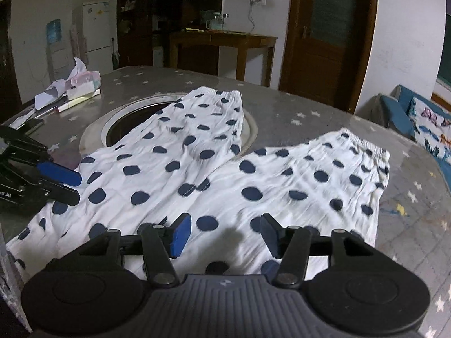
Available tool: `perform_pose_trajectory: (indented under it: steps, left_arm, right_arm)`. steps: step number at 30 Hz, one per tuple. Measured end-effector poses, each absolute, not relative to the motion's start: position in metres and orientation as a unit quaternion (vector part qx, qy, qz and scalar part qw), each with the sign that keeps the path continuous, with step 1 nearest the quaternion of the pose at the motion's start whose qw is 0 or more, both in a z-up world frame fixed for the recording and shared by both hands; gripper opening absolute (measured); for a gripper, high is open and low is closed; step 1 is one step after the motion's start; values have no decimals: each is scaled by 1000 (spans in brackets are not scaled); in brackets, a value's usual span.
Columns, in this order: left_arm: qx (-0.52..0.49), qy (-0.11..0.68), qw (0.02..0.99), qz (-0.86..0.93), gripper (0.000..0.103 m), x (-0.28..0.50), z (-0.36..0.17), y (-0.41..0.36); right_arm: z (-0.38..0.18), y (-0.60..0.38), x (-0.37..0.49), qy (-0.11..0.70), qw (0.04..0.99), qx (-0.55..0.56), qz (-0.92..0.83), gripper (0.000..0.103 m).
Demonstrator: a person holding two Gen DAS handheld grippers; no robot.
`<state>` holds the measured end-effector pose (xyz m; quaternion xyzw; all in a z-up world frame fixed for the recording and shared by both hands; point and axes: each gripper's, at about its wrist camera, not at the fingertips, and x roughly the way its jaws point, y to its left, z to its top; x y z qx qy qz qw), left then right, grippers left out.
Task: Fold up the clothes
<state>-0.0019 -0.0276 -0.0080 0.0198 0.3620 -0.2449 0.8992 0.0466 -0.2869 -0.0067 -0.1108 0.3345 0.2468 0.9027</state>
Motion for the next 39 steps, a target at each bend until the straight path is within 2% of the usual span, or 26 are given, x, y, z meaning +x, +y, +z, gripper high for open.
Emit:
perform_pose_trajectory:
  steps: [9, 12, 15, 18, 22, 28, 30, 32, 33, 35, 39]
  left_arm:
    - [58, 330, 907, -255, 32, -18, 14, -40]
    - [73, 307, 899, -305, 36, -30, 27, -65]
    - [87, 293, 881, -360, 47, -43, 33, -99]
    - [98, 290, 855, -417, 51, -56, 33, -134]
    - [118, 287, 820, -482, 55, -75, 28, -179]
    - [175, 287, 804, -490, 54, -84, 9, -229]
    - [178, 300, 806, -478, 53, -78, 1, -237]
    - [174, 319, 804, -471, 47, -71, -7, -240]
    - [174, 327, 803, -468, 40, -67, -11, -241]
    - [170, 334, 802, -465, 35, -62, -15, -240]
    - [135, 344, 804, -467, 16, -52, -9, -229]
  right_arm:
    - [-14, -306, 40, 348, 904, -97, 226, 57]
    - [-10, -321, 41, 347, 910, -85, 210, 57]
    - [-7, -337, 48, 348, 915, -77, 187, 57]
    - [-7, -350, 54, 349, 919, -68, 169, 57]
    - [-8, -369, 66, 352, 924, -53, 140, 57]
    - [-8, -396, 83, 360, 926, -13, 114, 56]
    - [-8, -402, 87, 360, 926, -9, 112, 55]
    - [-7, -406, 91, 360, 926, -6, 113, 55]
    - [-6, -408, 94, 361, 926, -5, 114, 55]
    - [-5, -411, 100, 361, 926, -4, 114, 54]
    - [-4, -417, 120, 362, 925, 6, 111, 54]
